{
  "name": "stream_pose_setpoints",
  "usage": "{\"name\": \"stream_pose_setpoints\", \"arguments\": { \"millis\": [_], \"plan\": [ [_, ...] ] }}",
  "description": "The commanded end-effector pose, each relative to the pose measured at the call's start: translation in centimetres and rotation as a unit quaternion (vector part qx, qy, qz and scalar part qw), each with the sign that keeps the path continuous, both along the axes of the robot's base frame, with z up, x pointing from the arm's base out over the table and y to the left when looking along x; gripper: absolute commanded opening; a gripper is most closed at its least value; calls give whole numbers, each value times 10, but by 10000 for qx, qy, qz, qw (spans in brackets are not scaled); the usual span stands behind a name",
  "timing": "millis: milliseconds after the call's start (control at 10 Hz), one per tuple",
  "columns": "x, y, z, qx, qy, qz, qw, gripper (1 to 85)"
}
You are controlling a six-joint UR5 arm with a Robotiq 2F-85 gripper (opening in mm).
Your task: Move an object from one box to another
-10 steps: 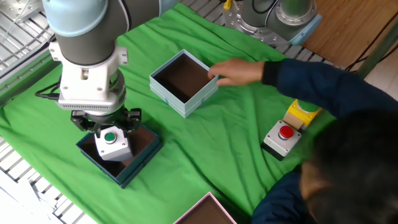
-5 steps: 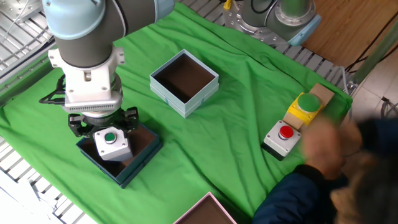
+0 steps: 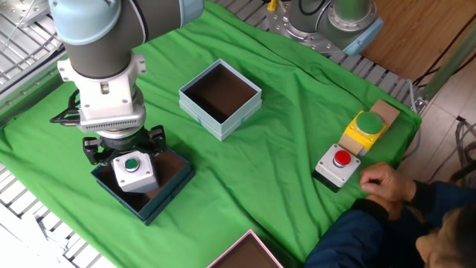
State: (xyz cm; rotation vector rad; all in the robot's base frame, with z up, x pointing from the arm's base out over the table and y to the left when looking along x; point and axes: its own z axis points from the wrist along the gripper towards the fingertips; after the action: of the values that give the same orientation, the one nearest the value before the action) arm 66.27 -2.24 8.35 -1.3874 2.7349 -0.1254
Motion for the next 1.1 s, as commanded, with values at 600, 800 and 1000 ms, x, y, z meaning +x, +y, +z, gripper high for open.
{"name": "stream_pose_setpoints", "arguments": {
  "millis": [600, 800, 1000],
  "plan": [
    [4, -4, -13, 98, -74, 110, 9999, 707],
    [4, -2, -14, 140, -74, 140, 9998, 703],
    [4, -3, -15, 153, -81, 163, 9997, 703]
  ]
}}
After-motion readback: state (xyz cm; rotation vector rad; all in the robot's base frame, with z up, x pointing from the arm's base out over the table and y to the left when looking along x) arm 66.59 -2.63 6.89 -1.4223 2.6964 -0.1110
